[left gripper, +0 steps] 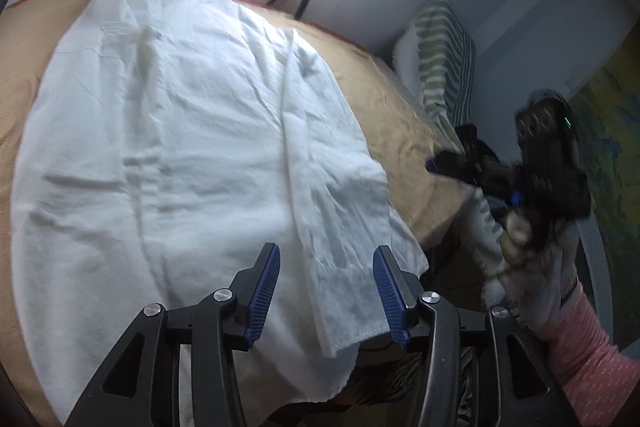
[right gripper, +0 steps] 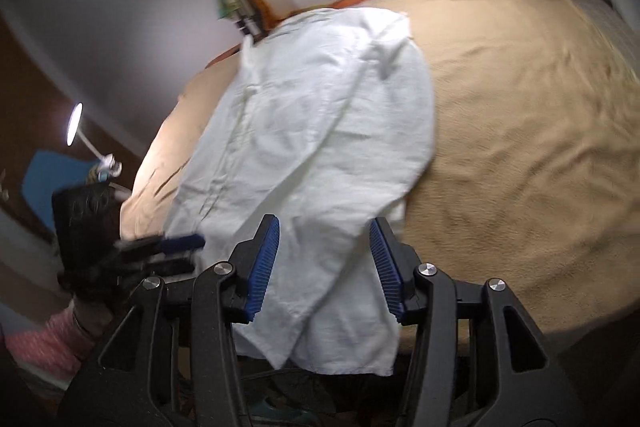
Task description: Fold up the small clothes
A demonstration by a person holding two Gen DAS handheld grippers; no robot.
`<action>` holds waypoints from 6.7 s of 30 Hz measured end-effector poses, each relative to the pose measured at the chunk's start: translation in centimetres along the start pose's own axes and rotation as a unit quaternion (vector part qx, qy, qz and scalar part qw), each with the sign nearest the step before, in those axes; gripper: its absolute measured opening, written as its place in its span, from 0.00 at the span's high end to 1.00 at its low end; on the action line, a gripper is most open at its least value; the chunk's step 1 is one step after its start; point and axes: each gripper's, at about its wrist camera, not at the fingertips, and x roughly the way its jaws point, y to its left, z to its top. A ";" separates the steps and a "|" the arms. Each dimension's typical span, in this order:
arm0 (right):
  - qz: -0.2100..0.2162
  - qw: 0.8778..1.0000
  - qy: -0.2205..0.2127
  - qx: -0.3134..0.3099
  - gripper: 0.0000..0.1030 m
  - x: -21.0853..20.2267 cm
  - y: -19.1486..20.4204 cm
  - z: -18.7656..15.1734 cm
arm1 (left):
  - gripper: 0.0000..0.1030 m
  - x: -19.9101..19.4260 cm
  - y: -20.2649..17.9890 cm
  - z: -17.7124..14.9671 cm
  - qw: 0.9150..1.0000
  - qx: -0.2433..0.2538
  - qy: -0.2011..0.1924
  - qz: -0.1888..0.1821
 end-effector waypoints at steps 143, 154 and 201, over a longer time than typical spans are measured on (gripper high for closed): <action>-0.069 0.983 0.063 -0.161 0.96 18.3 11.3 15.5 | 0.98 -1.4 -1.5 -7.4 0.991 -0.066 -0.114 0.010; 0.003 0.989 0.092 -0.113 0.85 21.2 10.1 14.9 | 0.98 -1.7 0.7 -8.5 0.990 -0.089 -0.104 0.020; 0.028 0.998 0.046 -0.041 0.86 3.9 5.4 -4.7 | 0.71 -11.4 6.6 -6.9 0.971 -0.018 -0.141 0.189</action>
